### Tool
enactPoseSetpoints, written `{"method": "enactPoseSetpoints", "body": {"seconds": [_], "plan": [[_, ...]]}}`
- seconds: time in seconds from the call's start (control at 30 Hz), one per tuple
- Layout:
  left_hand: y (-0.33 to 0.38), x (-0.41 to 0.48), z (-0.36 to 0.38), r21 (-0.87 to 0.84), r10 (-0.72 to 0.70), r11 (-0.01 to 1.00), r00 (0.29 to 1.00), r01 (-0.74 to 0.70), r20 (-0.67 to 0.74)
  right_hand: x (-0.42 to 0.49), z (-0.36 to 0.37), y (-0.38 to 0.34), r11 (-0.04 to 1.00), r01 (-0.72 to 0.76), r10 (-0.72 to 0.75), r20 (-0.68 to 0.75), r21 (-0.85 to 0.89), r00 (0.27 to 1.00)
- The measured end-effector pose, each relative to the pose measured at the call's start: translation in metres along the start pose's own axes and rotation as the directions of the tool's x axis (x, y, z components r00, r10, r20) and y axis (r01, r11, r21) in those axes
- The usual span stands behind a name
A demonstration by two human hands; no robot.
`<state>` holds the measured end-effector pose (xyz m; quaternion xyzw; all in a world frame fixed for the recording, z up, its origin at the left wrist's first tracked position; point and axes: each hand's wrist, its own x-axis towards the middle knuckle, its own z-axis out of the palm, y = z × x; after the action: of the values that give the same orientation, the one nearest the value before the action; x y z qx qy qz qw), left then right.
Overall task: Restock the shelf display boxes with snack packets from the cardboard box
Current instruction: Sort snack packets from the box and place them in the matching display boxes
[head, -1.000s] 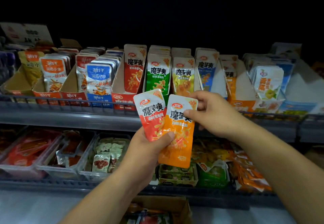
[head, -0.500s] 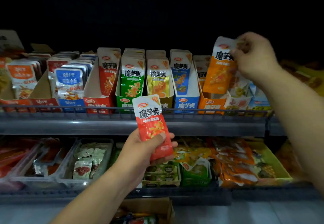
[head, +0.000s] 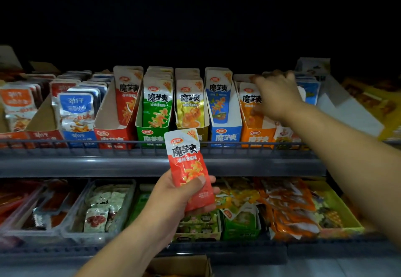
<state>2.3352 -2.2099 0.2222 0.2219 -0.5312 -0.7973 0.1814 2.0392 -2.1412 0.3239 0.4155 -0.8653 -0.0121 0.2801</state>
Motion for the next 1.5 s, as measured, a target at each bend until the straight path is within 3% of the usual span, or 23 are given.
{"method": "enactPoseSetpoints", "body": {"seconds": [0.23,0.43,0.6,0.73,0.93,1.27,1.4,1.5], "plan": [[-0.001,0.001,-0.003,-0.006,-0.005,1.0,1.0,0.005,-0.024,0.012,0.007,-0.001,0.982,0.063,-0.067,-0.012,-0.18,0.998],[0.001,0.0,-0.004,-0.023,-0.013,1.0,0.999,0.013,-0.035,0.027,0.013,-0.001,0.999,0.027,-0.024,0.074,-0.035,0.997],[0.002,0.0,-0.005,-0.016,-0.019,1.0,0.998,0.018,-0.056,0.04,0.01,-0.001,0.997,0.023,-0.018,0.073,-0.067,0.997],[0.003,0.001,-0.005,-0.01,-0.014,1.0,0.998,0.013,-0.064,0.043,0.011,0.0,0.998,-0.048,0.045,0.099,0.028,0.994],[0.005,0.001,-0.005,-0.008,-0.013,1.0,0.997,0.012,-0.079,0.053,0.009,0.001,0.987,-0.158,0.156,0.063,0.035,0.986],[0.002,0.001,-0.009,-0.033,-0.028,0.999,0.998,0.026,-0.064,0.056,0.016,0.009,0.996,-0.093,0.093,-0.001,-0.004,0.996],[-0.001,0.003,-0.011,-0.02,-0.021,1.0,0.999,0.02,-0.047,0.035,0.007,0.001,1.0,-0.004,0.003,-0.081,-0.004,0.997],[-0.001,0.002,-0.012,-0.031,-0.014,0.999,0.999,0.013,-0.043,0.01,-0.003,-0.008,0.994,0.109,-0.109,-0.056,0.007,0.993]]}}
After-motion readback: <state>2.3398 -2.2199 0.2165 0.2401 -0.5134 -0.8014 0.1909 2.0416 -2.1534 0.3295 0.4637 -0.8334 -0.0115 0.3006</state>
